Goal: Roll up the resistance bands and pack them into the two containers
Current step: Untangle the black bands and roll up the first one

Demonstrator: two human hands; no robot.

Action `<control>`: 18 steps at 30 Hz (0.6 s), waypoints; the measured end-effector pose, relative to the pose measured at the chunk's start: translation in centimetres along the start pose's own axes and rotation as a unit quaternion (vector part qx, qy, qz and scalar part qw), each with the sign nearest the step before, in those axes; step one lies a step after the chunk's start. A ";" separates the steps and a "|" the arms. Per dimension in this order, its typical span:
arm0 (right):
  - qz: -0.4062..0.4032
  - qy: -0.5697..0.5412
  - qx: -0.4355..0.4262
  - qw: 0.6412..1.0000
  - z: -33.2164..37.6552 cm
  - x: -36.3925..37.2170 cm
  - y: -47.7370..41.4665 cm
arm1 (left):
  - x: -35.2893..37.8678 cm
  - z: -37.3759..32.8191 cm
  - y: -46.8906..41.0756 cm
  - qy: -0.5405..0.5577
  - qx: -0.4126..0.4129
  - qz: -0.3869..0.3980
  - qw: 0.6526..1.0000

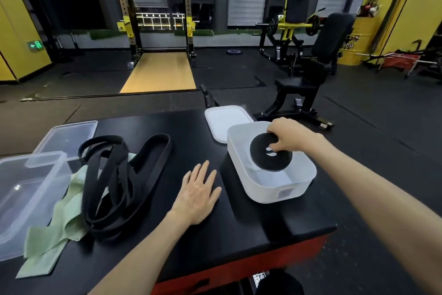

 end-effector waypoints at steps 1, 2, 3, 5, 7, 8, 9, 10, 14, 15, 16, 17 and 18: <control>0.005 0.004 -0.008 1.000 0.1 0.8 -0.8 | 0.3 0.3 -0.3 0.006 -0.007 0.006 1.000; 0.011 0.006 -0.015 1.000 0.2 1.4 -1.6 | 0.5 0.7 -0.6 0.020 -0.015 0.013 1.000; 0.016 0.008 -0.023 1.000 0.4 1.9 -2.4 | 0.7 0.9 -0.8 0.036 -0.022 0.026 0.999; 0.032 0.024 -0.038 0.998 0.9 3.0 -4.1 | 1.0 1.1 -1.2 0.053 -0.022 0.048 0.997; 0.049 0.045 -0.047 0.997 1.0 4.0 -5.6 | 1.0 1.1 -1.4 0.051 -0.015 0.051 0.997; 0.054 0.045 -0.049 0.996 1.2 4.5 -6.1 | 1.0 1.2 -1.4 0.050 -0.015 0.049 0.997; 0.061 0.040 -0.051 0.996 1.2 5.1 -6.5 | 1.0 1.2 -1.4 0.050 -0.016 0.044 0.998; 0.068 0.032 -0.057 0.996 1.3 5.6 -6.8 | 1.0 1.2 -1.4 0.052 -0.018 0.041 0.998; 0.093 -0.003 -0.070 0.993 1.9 7.1 -7.7 | 1.0 1.2 -1.3 0.058 -0.019 0.032 0.998; 0.095 -0.007 -0.073 0.993 2.0 7.4 -7.9 | 0.9 1.1 -1.2 0.058 -0.019 0.029 0.998; 0.096 -0.011 -0.077 0.992 2.0 7.6 -8.1 | 0.9 1.1 -1.2 0.059 -0.019 0.027 0.998; 0.100 -0.017 -0.079 0.992 2.0 8.0 -8.3 | 1.0 1.2 -1.2 0.062 -0.019 0.025 0.998; 0.100 -0.020 -0.083 0.991 2.0 8.1 -8.4 | 1.0 1.2 -1.2 0.067 -0.020 0.024 0.997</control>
Point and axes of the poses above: each hand's wrist, its own y-axis away from the middle knuckle, its own x-axis out of the palm, z = x × y, the point moved 5 cm from there along -y, towards the middle knuckle, and after that the axes turned 4 degrees about z, right-handed, at the moved point
